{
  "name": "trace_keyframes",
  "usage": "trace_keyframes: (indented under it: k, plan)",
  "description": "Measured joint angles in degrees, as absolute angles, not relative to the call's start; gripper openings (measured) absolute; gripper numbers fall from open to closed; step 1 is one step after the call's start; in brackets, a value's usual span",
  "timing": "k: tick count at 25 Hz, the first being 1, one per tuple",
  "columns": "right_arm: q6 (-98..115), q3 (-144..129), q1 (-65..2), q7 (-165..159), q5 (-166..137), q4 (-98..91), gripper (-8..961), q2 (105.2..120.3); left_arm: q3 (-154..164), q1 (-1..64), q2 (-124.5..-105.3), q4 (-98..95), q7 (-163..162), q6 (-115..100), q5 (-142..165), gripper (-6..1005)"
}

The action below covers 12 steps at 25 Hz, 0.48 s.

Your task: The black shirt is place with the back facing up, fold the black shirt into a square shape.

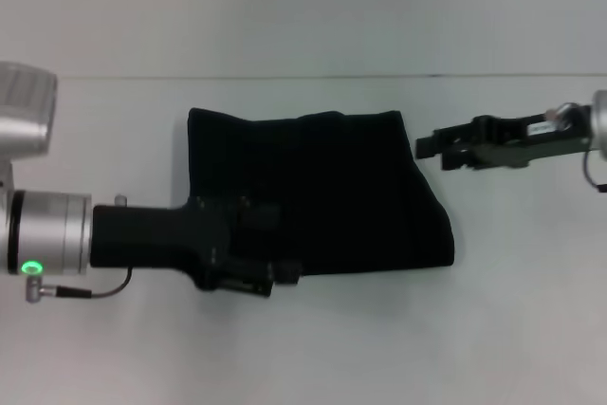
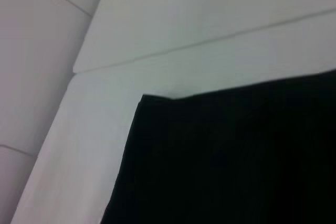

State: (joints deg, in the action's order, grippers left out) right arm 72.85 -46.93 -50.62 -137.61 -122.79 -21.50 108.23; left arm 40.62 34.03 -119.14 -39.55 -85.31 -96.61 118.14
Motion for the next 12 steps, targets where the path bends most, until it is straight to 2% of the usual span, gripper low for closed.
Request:
trace_keyframes:
  k: [2,8,12]
  plan:
    - [72.26,-47.65,-50.99,-138.37,-122.79,-20.93,650,108.5,40.66,34.33,-119.18,-39.74,-83.96,-96.33,120.95,949]
    - [67.56,-50.2,-52.23,-140.56,-122.79,-19.11,650,111.26,40.69,34.3,-119.17,-40.31,-81.93,-95.51,123.17,948]
    - [64.68,-50.04,-52.2,-140.65,-122.68,-18.55,650,112.49,40.48,34.21,-118.86,-40.34,-81.74,-95.1,123.19,948]
